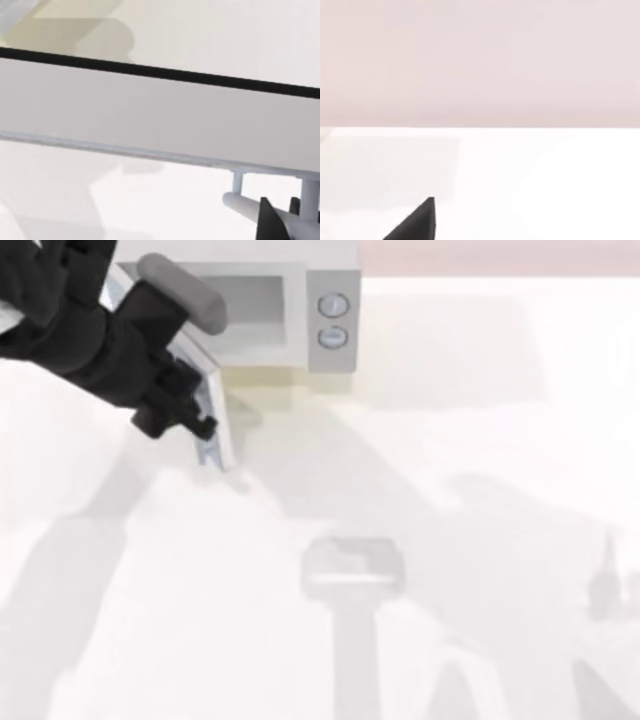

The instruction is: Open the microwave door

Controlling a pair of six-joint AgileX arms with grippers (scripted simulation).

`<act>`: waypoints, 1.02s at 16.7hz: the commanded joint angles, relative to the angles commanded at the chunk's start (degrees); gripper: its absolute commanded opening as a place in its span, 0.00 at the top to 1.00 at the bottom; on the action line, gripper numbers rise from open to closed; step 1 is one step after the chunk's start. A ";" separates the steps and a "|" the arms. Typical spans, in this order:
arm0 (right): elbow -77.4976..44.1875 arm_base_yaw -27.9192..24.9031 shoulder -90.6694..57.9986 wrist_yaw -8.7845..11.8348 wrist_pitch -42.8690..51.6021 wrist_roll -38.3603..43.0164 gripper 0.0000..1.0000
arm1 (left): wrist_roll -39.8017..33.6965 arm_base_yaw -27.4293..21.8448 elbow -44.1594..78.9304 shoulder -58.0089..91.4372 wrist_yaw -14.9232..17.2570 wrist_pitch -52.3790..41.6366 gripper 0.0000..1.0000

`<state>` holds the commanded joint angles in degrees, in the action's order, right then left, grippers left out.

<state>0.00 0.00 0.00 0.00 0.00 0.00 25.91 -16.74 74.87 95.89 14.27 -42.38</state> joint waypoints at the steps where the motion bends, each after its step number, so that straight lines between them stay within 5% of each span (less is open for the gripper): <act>1: 0.00 0.00 0.00 0.00 0.00 0.00 0.00 | 0.84 0.36 -0.04 -0.25 0.42 -0.10 1.00; 17: 0.00 0.00 0.00 0.00 0.00 0.00 0.00 | 1.17 0.50 -0.03 -0.37 0.59 -0.12 1.00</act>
<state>0.00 0.00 0.00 0.00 0.00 0.00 27.08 -16.24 74.84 95.53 14.87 -42.50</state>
